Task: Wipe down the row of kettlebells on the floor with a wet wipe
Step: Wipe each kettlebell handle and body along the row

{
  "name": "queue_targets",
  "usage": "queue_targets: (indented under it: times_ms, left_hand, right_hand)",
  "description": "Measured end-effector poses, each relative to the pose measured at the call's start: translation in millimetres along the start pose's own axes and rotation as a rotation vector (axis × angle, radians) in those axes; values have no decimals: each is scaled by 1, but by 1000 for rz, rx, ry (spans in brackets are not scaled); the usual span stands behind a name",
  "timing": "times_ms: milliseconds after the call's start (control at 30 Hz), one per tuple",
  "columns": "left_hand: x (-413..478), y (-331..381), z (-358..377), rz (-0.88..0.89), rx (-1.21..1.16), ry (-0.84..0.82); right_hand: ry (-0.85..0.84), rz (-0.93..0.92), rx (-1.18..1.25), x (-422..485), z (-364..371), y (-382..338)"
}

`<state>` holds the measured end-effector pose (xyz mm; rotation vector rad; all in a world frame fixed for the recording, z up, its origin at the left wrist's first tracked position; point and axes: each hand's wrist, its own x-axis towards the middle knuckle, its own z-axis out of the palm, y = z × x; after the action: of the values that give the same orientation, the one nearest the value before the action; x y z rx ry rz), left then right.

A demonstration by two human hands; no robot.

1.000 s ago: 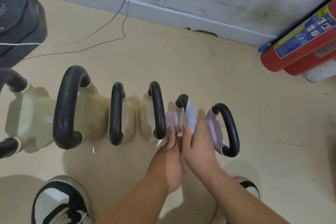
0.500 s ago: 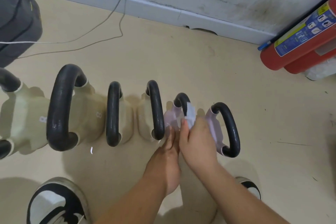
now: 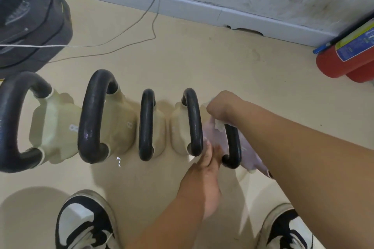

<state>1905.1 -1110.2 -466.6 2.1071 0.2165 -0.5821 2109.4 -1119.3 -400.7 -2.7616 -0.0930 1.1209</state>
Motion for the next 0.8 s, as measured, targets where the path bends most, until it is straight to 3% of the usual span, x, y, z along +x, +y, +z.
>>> queue_targets:
  times_ms: [167, 400, 633, 800]
  left_hand:
    - [-3, 0, -3, 23, -42, 12]
    - [-5, 2, -11, 70, 3, -5]
    - [-14, 1, -12, 43, 11, 9]
    - [-24, 4, -9, 25, 26, -53]
  right_hand:
    - [253, -117, 280, -42, 26, 30]
    - [585, -267, 261, -100, 98, 86]
    - [660, -212, 198, -101, 115, 96]
    - [580, -103, 99, -118, 136, 112]
